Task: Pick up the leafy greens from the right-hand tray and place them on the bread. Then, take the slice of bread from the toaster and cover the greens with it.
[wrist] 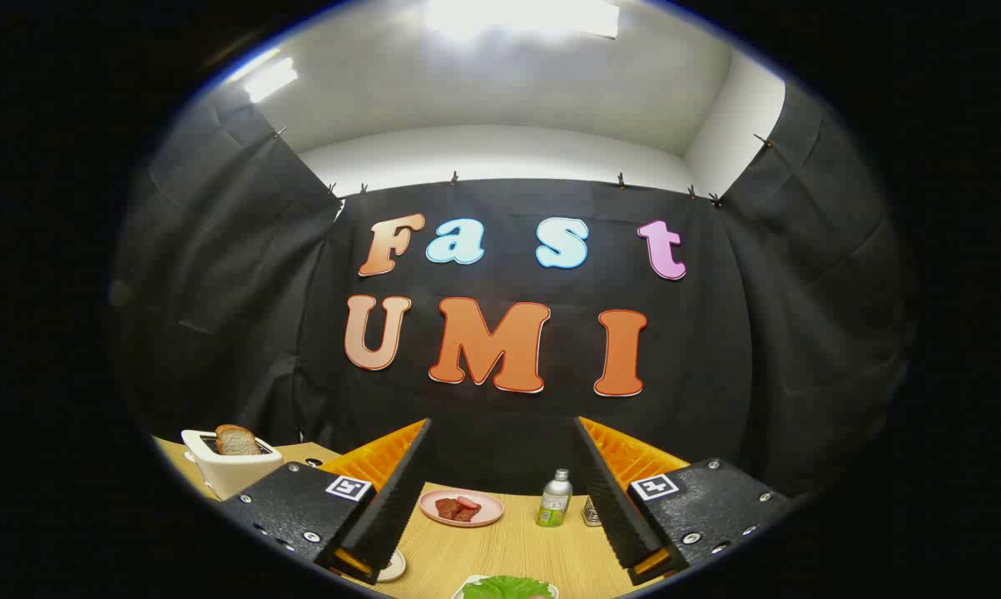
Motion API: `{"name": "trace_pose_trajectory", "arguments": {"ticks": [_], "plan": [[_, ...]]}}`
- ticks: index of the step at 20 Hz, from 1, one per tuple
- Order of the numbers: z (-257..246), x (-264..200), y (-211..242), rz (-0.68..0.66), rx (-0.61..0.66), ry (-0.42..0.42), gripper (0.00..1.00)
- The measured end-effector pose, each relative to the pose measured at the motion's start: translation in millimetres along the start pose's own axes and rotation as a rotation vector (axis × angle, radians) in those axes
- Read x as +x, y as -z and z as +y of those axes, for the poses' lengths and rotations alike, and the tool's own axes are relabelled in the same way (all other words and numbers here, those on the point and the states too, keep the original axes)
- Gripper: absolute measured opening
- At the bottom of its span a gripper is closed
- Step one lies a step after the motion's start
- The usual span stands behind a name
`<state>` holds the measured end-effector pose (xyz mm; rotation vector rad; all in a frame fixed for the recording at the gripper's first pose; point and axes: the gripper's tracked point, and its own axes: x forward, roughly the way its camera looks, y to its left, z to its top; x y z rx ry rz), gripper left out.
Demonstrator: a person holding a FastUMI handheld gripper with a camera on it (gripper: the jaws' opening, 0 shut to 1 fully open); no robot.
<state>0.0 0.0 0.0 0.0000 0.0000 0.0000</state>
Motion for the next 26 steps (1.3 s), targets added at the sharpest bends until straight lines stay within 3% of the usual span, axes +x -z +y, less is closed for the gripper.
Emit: {"name": "trace_pose_trajectory", "arguments": {"ticks": [17,26], "plan": [[1,7,11,0.029,0.017,0.0,0.97],[-10,4,89,0.26,0.07,0.01,0.97]]}}
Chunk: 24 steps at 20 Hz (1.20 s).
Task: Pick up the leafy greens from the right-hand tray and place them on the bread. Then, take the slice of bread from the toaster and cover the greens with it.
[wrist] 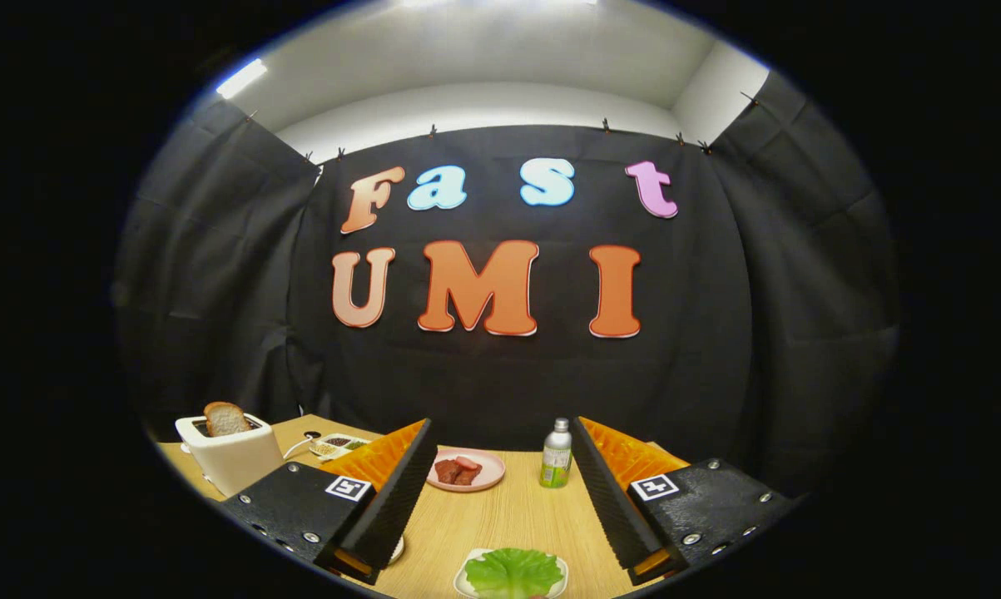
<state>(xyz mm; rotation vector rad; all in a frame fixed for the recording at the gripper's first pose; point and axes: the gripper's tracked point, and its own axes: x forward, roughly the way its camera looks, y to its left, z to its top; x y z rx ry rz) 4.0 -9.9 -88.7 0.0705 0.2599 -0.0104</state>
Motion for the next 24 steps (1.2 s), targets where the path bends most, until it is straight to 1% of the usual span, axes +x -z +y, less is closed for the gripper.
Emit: {"name": "trace_pose_trajectory", "arguments": {"ticks": [4,8,10,14,17,24], "plan": [[-5,5,35,0.104,-0.013,-0.001,0.98],[-11,8,82,0.25,-0.011,0.008,0.97],[-10,8,101,0.317,0.005,0.003,0.98],[-7,7,150,0.478,-0.016,-0.023,0.98],[0,2,182,0.611,0.026,-0.062,0.98],[-1,-1,237,0.865,0.045,-0.058,0.97]]}}
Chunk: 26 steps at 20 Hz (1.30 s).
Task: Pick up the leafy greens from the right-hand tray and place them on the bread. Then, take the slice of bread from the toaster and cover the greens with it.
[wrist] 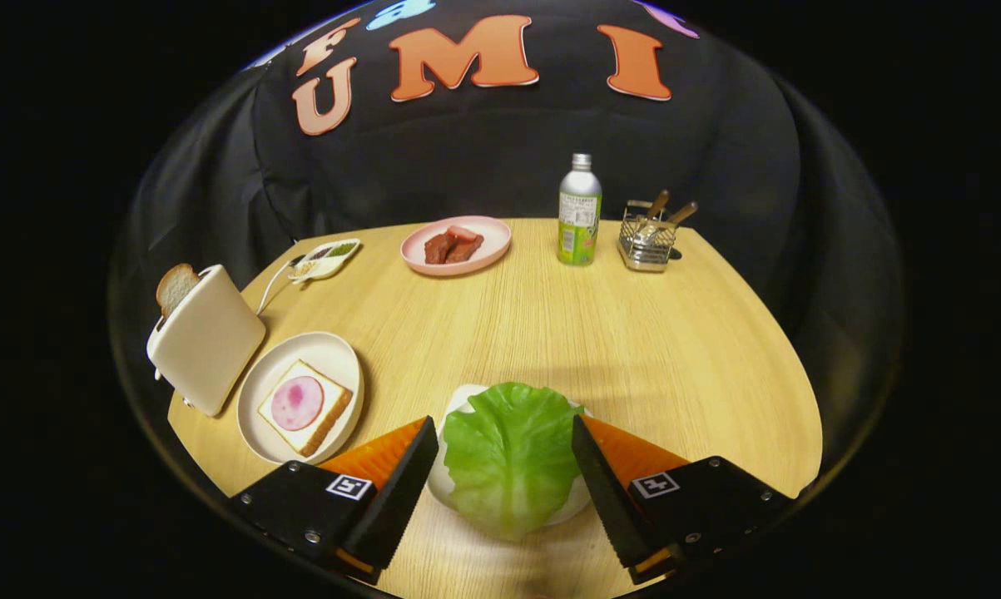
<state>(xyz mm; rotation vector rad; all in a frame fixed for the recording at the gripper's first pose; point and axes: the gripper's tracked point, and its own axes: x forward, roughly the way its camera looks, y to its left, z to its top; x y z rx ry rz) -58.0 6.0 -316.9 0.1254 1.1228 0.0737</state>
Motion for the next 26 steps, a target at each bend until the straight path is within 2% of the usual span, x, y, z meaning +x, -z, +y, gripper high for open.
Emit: {"name": "trace_pose_trajectory", "arguments": {"ticks": [9,11,14,16,20,21,23,26], "plan": [[-2,34,37,0.253,0.019,0.049,0.95],[-2,39,41,0.287,0.01,0.062,0.93],[-2,42,36,0.267,-0.019,0.082,0.88],[-4,44,36,0.262,-0.015,0.085,0.78],[-18,46,33,0.268,0.029,0.113,0.38],[-20,44,32,0.27,0.044,0.12,0.25],[-19,41,29,0.261,0.074,0.117,0.1],[-7,32,11,0.213,0.127,0.072,0.07]]}}
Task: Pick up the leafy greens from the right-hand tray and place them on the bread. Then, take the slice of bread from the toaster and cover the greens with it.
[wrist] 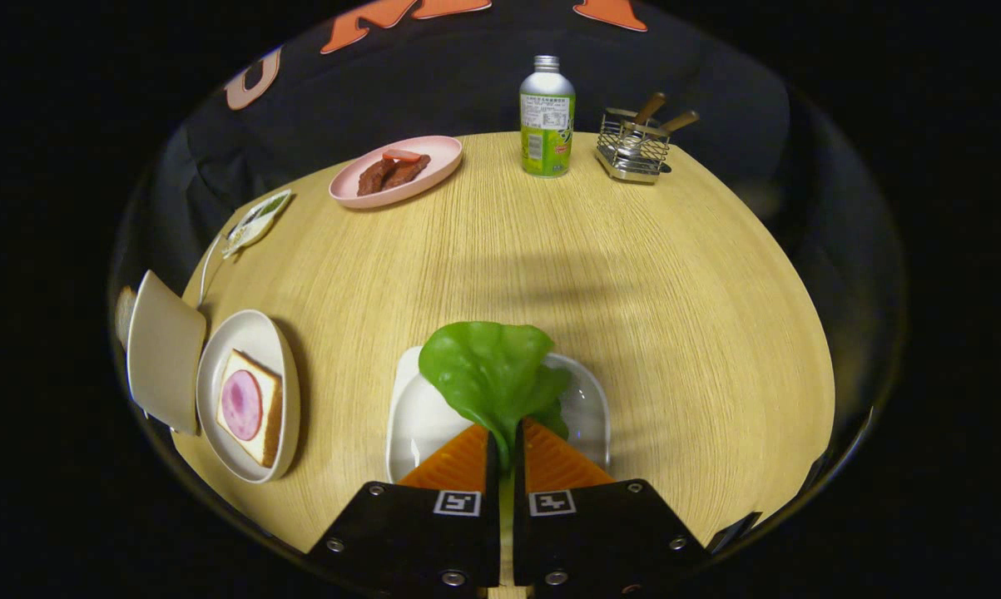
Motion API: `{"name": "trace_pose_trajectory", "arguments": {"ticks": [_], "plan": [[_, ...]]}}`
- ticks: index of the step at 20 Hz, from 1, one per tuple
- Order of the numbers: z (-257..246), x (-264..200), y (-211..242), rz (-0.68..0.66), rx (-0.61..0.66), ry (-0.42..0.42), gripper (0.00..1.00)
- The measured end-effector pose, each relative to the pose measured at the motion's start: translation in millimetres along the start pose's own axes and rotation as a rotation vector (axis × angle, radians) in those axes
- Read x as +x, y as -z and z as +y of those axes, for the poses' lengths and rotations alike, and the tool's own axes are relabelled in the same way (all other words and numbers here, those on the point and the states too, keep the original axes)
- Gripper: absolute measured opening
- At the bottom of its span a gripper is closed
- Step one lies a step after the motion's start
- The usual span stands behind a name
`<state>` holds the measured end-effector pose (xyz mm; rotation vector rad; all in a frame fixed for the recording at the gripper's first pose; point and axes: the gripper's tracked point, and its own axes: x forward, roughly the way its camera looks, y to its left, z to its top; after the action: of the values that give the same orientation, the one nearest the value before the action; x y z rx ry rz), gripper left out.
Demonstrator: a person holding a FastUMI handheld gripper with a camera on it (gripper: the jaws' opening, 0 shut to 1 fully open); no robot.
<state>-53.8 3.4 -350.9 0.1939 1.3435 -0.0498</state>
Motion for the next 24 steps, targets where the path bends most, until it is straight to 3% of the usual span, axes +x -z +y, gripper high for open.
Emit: {"name": "trace_pose_trajectory", "arguments": {"ticks": [12,17,24], "plan": [[108,-66,-36,-0.174,-0.178,-0.187,0.07],[160,-64,-41,-0.184,-0.227,-0.263,0.07],[215,-32,-24,-0.114,-0.299,-0.297,0.07]]}}
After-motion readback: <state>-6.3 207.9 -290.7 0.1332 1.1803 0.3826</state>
